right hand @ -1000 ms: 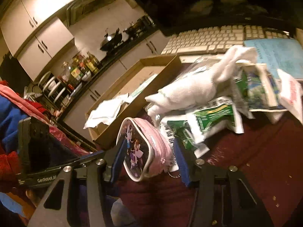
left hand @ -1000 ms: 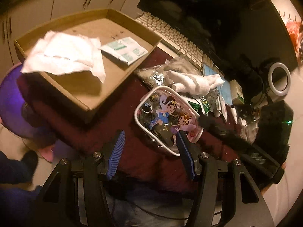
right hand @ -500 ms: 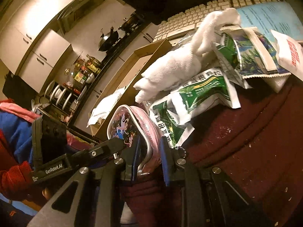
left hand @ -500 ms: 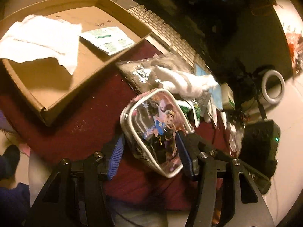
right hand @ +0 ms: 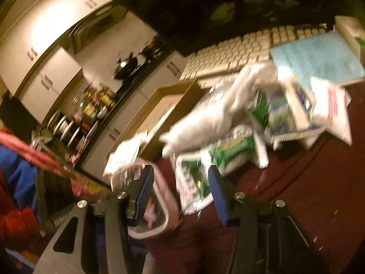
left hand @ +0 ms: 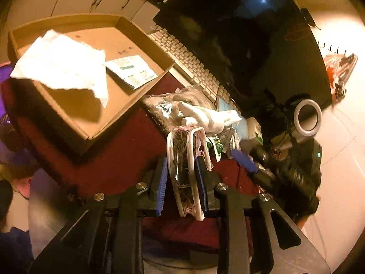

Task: Organize soft objects
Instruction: 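Lift the fairy pouch with the left gripper while the right gripper grasps the white towel, then carry the pouch and towel into the cardboard tray and open both grippers, then grasp the green medicine sachet with the left gripper while the right grasps the blue sachet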

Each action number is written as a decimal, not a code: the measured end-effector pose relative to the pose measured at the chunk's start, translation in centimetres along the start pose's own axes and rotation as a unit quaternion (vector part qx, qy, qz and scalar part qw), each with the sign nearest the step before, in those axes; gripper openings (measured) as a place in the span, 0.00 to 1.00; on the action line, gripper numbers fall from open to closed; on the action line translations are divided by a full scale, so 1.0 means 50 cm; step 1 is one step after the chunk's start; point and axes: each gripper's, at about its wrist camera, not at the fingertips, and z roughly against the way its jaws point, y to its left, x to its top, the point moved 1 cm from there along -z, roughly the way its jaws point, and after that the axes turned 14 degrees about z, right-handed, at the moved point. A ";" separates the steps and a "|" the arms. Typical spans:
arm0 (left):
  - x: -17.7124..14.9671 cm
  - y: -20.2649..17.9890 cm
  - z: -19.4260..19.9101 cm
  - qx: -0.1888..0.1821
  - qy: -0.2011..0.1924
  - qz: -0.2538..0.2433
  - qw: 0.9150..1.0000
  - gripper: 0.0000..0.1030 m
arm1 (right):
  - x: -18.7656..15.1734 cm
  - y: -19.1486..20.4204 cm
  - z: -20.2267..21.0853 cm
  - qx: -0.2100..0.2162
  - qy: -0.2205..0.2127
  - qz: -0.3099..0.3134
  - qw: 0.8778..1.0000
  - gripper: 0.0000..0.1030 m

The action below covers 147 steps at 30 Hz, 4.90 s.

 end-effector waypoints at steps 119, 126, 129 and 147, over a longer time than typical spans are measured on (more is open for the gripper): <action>0.006 -0.198 -0.192 0.078 0.056 -0.198 0.976 0.59 | 0.071 -0.168 -0.011 -0.110 0.066 0.071 0.989 0.59; -0.020 -0.234 -0.276 0.095 0.097 -0.276 0.951 0.59 | 0.068 -0.165 -0.014 -0.119 0.067 0.082 0.987 0.61; -0.033 -0.232 -0.320 0.127 0.104 -0.310 0.936 0.59 | 0.067 -0.158 -0.022 -0.129 0.073 0.092 0.985 0.60; -0.015 -0.197 -0.296 0.124 0.071 -0.244 0.959 0.26 | 0.074 -0.159 0.006 -0.129 0.039 0.088 0.987 0.36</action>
